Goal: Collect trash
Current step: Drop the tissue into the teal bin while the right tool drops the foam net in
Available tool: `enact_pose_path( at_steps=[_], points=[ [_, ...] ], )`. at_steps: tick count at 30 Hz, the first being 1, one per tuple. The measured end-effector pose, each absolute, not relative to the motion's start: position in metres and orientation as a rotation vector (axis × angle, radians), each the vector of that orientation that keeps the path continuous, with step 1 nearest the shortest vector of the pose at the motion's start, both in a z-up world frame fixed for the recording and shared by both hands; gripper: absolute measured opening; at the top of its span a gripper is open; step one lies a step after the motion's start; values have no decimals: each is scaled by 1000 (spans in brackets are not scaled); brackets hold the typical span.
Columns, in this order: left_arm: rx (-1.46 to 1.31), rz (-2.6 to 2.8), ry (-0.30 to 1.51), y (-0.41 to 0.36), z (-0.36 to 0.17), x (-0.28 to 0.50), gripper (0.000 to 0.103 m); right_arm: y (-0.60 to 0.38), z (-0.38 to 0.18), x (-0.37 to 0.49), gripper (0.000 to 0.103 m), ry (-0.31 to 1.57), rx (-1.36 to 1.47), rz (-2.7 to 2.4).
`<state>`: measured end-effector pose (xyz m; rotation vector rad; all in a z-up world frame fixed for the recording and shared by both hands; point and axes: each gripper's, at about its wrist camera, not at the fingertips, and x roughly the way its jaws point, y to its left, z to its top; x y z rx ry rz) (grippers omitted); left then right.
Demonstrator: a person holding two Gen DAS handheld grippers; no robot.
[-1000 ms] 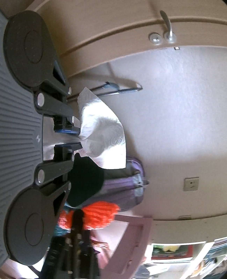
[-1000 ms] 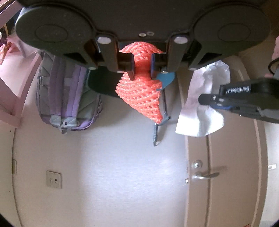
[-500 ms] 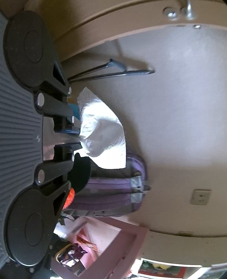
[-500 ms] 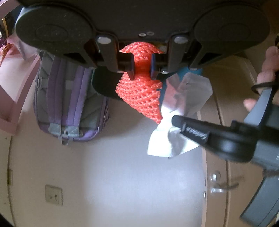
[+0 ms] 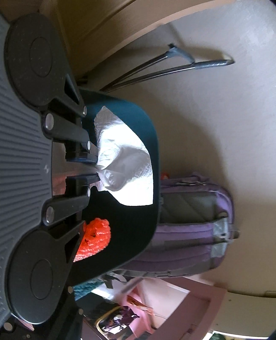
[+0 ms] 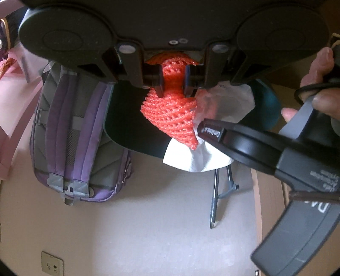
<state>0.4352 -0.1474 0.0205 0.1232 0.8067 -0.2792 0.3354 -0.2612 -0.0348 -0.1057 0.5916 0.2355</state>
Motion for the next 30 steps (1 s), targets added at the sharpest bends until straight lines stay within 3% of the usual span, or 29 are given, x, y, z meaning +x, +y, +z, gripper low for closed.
enact_pose_path(
  at_steps=[9,13,14,16,18,30],
  points=[
    [150,-274,903,-153,4,449,12,-264,-42,346,27,656,-113,224],
    [161,-280,934,-154,-1,450,18,-266,-42,345,38,664,-117,227],
    [163,-278,936,-154,-1,449,22,-266,-41,344,40,661,-119,230],
    [158,-274,933,-153,-1,446,53,-265,-40,342,42,660,-126,225],
    [148,-270,907,-151,3,441,77,-265,-38,341,44,662,-121,227],
    [137,-276,816,-136,34,401,79,-283,-16,312,56,602,-56,202]
  ],
)
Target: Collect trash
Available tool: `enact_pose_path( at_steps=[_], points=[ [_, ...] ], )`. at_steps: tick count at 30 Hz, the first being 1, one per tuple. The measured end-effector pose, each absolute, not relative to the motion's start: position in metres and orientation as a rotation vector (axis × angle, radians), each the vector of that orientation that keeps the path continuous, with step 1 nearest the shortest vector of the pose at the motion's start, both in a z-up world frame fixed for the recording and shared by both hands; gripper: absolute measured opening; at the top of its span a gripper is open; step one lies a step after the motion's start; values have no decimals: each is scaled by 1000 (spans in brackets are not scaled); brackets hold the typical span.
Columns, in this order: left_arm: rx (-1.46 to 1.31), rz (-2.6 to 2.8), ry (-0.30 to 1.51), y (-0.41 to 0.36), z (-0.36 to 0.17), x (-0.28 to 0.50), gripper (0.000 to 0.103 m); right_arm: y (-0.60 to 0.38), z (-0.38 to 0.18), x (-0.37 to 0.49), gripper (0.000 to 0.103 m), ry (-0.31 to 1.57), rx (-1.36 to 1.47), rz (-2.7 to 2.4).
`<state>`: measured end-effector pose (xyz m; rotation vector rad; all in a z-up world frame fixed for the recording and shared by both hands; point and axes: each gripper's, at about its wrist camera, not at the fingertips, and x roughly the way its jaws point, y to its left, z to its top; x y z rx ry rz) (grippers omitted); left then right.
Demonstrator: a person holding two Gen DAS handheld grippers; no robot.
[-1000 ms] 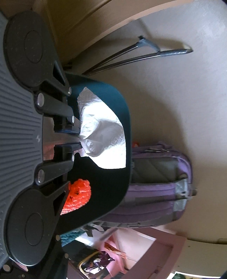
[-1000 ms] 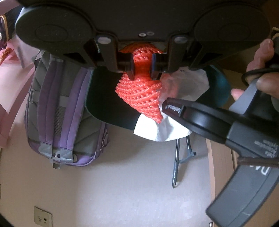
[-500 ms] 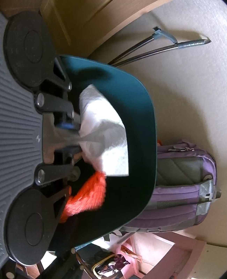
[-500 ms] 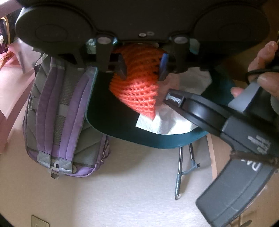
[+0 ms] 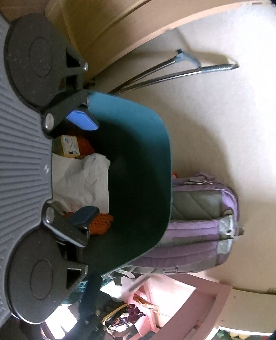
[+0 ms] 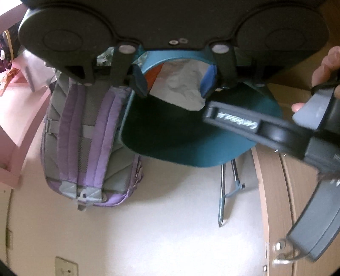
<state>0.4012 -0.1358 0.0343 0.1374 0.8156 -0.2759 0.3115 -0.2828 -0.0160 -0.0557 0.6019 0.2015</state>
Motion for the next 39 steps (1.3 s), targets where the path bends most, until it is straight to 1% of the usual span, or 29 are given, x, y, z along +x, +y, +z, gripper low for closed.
enact_pose_path(
  at_steps=[4,6,9,11,12,13,25,34,39],
  points=[
    [154,-243,755,-128,48,377,79,-289,-2,294,57,552,-47,186],
    [168,-230,727,-126,56,366,82,-292,5,285,57,528,-49,181],
    [189,-223,674,-122,66,345,83,-298,15,271,57,499,-40,179],
    [193,-226,646,-120,73,330,88,-302,21,260,57,482,-35,180],
    [191,-229,633,-119,76,322,94,-303,24,254,57,473,-31,182],
    [184,-234,618,-117,79,314,97,-304,27,250,57,466,-28,181],
    [114,-265,525,-103,114,225,99,-307,62,173,58,390,-2,237],
    [102,-282,518,-95,133,169,99,-300,82,126,58,402,15,285],
    [57,-290,521,-85,143,147,100,-297,91,104,58,376,-10,289]
  ],
)
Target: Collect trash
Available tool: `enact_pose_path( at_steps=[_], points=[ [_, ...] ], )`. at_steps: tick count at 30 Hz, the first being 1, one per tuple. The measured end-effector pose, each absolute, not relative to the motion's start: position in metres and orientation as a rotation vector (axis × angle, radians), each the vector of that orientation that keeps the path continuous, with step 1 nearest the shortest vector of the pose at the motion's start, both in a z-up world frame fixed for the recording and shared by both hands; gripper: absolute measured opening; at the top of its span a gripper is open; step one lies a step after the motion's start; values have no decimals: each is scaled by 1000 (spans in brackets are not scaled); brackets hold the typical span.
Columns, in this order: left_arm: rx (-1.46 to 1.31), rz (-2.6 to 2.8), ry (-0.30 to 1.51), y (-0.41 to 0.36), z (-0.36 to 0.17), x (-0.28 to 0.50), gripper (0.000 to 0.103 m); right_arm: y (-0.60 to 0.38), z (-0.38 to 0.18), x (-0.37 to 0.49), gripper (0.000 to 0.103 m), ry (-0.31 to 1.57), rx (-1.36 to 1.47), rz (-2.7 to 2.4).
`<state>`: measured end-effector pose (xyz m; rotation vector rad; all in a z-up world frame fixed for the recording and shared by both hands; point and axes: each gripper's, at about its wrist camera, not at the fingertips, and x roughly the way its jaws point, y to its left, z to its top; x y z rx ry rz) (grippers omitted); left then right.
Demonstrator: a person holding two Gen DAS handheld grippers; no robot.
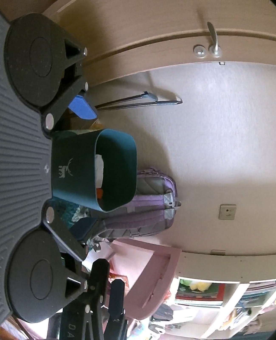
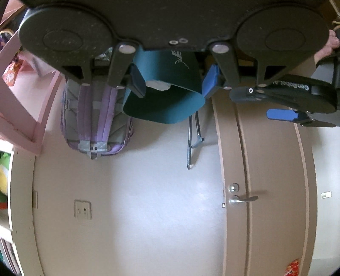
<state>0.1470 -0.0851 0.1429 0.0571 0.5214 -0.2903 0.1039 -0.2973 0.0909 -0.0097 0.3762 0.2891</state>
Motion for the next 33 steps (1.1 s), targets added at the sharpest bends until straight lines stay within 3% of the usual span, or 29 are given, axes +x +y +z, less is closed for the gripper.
enact_pose_path(
  at_steps=[33],
  points=[
    [-4,-322,476,-75,208,103,100,-289,148,65,58,335,-33,294]
  ],
)
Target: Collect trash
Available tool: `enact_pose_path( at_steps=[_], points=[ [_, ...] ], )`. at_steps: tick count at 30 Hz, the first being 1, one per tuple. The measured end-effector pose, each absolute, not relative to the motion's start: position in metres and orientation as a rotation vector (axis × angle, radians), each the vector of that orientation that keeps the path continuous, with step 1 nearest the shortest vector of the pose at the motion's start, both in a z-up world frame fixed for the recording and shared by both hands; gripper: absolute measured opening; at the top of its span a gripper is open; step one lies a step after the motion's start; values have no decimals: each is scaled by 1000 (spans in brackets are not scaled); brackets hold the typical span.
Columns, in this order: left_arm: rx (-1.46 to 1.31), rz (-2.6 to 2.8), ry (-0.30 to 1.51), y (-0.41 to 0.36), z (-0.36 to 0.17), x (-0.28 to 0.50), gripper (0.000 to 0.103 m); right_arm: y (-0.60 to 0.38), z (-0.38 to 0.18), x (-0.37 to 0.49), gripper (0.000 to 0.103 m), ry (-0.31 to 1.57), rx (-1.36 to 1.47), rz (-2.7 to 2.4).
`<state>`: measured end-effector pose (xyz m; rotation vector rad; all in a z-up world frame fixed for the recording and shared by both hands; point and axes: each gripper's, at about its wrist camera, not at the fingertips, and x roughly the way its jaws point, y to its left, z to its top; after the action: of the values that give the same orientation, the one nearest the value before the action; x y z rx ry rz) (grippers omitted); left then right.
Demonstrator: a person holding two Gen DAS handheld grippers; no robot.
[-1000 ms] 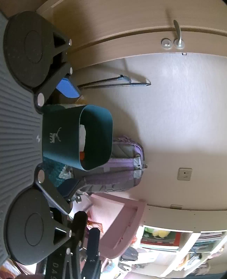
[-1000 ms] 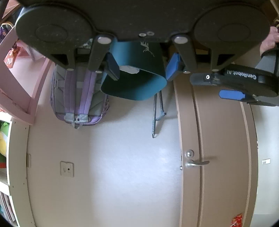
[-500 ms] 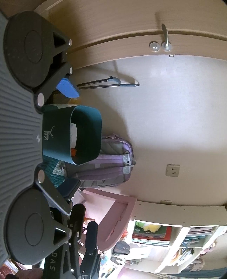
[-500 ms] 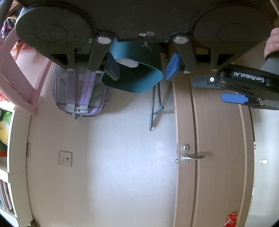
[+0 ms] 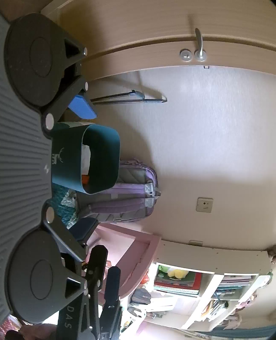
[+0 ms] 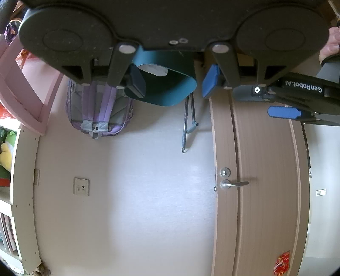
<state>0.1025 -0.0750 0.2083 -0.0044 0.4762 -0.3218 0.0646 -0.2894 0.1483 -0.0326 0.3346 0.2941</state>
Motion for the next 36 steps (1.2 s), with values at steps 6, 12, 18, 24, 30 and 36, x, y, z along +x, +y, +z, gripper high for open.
enact_pose_path(
  at_steps=[6,12,18,24,30,36],
  points=[
    [-11,-318,483,-74,213,103,100,-289,152,65,58,340,-38,295],
    [-22,-322,496,-73,214,103,100,-287,153,66,58,350,-38,296],
    [-19,-317,483,-74,216,101,100,-289,154,69,58,356,-39,297],
    [-17,-318,480,-75,217,100,100,-289,154,69,58,358,-36,298],
    [-39,-330,467,-73,217,99,100,-290,154,69,58,353,-30,295],
    [-26,-332,439,-74,218,94,100,-292,152,64,58,354,-25,292]
  ],
)
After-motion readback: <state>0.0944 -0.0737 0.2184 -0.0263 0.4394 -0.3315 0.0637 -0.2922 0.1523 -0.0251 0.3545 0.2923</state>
